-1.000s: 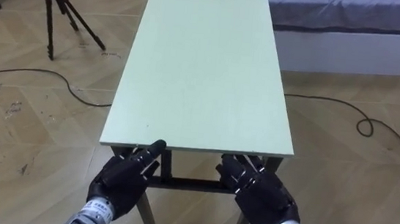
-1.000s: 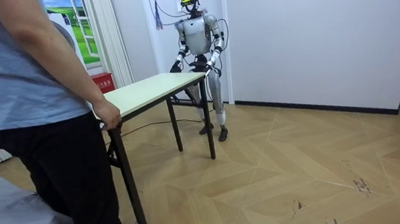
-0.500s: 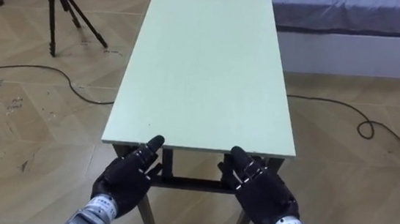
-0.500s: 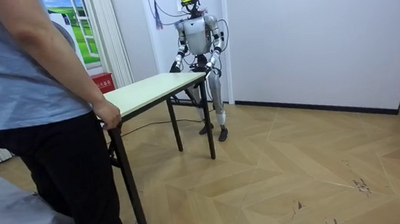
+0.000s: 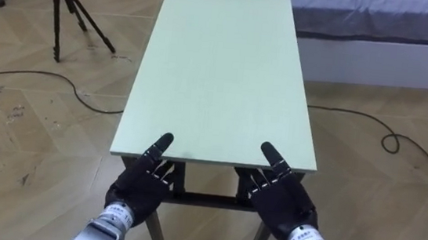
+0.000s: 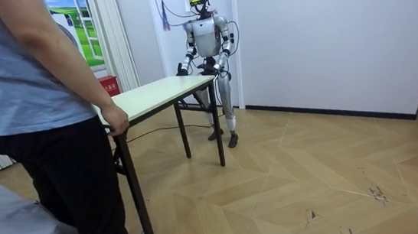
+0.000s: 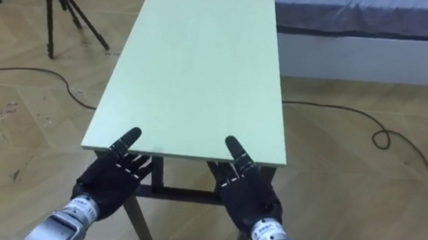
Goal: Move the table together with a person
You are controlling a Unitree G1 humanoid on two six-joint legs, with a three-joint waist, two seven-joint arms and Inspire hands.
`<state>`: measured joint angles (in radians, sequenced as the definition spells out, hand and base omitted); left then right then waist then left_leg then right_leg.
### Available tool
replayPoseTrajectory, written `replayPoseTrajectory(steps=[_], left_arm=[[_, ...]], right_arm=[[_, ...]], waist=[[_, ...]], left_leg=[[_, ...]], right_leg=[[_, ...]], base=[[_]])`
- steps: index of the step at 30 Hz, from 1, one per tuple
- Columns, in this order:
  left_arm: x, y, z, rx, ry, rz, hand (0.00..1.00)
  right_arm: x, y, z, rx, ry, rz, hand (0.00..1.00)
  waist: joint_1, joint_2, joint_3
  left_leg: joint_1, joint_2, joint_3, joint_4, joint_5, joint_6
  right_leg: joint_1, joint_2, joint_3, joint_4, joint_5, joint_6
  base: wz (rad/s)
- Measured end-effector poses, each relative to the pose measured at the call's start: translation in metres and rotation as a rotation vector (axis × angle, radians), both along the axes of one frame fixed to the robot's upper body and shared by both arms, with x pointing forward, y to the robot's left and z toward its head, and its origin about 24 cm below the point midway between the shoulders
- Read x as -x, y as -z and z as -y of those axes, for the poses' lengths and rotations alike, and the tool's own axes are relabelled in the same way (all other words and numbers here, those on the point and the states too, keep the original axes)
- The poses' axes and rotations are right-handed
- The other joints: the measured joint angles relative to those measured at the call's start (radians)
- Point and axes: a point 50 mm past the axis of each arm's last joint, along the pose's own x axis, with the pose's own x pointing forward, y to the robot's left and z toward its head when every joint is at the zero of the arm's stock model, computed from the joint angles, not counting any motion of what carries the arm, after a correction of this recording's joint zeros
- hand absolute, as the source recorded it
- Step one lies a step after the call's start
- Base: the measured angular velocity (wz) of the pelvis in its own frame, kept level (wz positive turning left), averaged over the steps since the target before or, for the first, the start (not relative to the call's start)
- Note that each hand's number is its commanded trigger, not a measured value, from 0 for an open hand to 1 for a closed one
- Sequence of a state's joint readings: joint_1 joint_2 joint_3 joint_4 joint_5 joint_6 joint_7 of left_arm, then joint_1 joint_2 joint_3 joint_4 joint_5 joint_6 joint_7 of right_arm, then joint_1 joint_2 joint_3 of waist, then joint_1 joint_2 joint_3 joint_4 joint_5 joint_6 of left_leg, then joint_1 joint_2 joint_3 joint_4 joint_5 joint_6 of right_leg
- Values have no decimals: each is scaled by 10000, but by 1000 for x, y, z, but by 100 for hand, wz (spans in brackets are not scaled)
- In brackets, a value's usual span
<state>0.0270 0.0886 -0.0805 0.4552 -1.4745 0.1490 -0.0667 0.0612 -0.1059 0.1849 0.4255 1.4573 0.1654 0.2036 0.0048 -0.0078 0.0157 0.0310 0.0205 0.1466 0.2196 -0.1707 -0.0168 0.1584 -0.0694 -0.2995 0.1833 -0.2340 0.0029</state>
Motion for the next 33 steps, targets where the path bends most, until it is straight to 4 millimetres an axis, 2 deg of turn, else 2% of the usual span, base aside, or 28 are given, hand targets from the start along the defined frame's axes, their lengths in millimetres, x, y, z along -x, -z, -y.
replayPoseTrajectory(steps=[14, 24, 32, 33], left_arm=[[-15, -9, 8, 712, -652, -262, 0], [-18, -10, 11, 856, -1000, -537, 0], [-18, -11, 14, 928, -1170, -596, 0], [-18, -11, 15, 927, -1174, -587, 17]], right_arm=[[-8, -5, -2, -955, 1104, -194, 0], [-13, -7, -7, -1294, 1466, -351, 0], [-18, -9, -10, -1364, 1774, -459, 0], [-19, -10, -10, -1393, 1808, -469, 0]], waist=[[-18, 162, 45], [-89, 183, 40], [-40, 289, 24], [-26, 295, 21]], left_leg=[[-30, -2, 13, 25, 0, 0], [-37, -2, -46, 24, 0, 0], [-96, -2, -30, 17, 1, 1], [-107, -2, -29, 18, 1, 1]], right_leg=[[-19, 3, -26, 1, 0, 0], [-19, 6, -37, 4, 0, 0], [-104, -2, -20, 21, 0, 0], [-111, -2, -21, 21, 0, 0]], base=[[0], [0], [0], [0]])
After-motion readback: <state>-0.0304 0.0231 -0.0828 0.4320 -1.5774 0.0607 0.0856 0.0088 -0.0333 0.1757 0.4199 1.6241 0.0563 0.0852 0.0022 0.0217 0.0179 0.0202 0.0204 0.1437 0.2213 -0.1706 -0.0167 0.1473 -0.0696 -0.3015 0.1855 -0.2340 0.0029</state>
